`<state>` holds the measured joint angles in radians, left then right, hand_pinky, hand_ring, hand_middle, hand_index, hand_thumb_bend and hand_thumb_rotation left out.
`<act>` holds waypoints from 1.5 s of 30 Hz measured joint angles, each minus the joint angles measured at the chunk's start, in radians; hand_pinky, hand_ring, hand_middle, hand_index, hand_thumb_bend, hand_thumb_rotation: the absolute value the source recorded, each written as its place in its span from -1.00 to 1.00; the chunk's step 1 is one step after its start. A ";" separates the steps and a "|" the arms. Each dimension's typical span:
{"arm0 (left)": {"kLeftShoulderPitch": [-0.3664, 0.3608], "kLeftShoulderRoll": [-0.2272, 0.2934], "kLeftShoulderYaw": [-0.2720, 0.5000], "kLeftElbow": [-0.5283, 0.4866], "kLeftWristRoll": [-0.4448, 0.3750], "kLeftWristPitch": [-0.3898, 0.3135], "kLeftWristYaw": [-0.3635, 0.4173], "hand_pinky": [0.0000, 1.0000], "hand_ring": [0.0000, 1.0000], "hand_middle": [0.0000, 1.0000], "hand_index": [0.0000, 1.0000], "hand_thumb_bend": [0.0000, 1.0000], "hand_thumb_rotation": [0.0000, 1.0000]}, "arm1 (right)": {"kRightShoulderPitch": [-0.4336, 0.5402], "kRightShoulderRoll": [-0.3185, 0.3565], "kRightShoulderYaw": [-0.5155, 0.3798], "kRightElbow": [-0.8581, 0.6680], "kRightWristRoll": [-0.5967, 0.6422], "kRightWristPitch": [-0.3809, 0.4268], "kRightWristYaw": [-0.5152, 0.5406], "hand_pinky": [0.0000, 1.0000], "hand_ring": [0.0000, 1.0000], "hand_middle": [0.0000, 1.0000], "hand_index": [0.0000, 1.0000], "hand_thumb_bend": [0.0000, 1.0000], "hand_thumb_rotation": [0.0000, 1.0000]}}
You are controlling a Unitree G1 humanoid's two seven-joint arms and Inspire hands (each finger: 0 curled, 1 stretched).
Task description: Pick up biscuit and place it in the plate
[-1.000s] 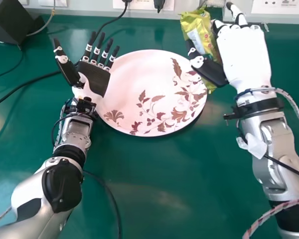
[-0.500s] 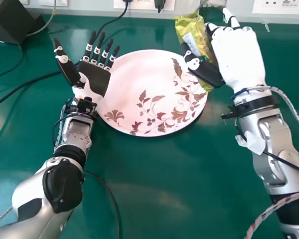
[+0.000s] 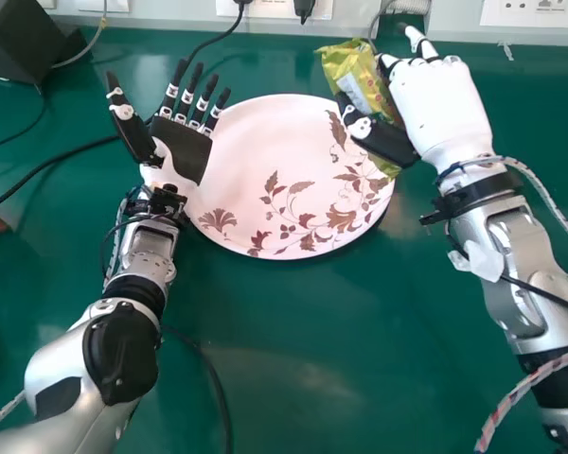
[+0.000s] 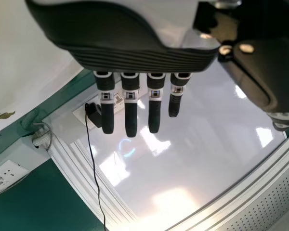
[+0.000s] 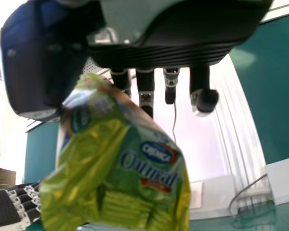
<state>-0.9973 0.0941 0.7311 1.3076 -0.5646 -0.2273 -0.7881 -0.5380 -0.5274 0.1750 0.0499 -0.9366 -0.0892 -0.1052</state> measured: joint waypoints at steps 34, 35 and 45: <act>0.000 -0.003 -0.005 -0.001 0.001 -0.006 -0.002 0.60 0.61 0.72 0.88 1.00 -0.63 | -0.111 -0.042 0.072 0.181 0.067 -0.124 0.128 -1.00 -1.00 0.02 -0.05 0.01 -1.00; 0.000 -0.003 -0.005 -0.001 0.001 -0.006 -0.002 0.60 0.62 0.73 0.89 1.00 -0.62 | -0.116 -0.042 0.075 0.187 0.068 -0.125 0.133 -1.00 -1.00 0.02 -0.05 0.01 -1.00; 0.000 -0.003 -0.005 -0.001 0.001 -0.005 -0.002 0.59 0.60 0.72 0.84 1.00 -0.64 | -0.172 -0.043 0.128 0.312 0.066 -0.158 0.146 -1.00 -1.00 0.01 -0.05 0.01 -1.00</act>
<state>-0.9975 0.0906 0.7263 1.3064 -0.5638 -0.2321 -0.7900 -0.7102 -0.5701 0.3032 0.3622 -0.8709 -0.2472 0.0411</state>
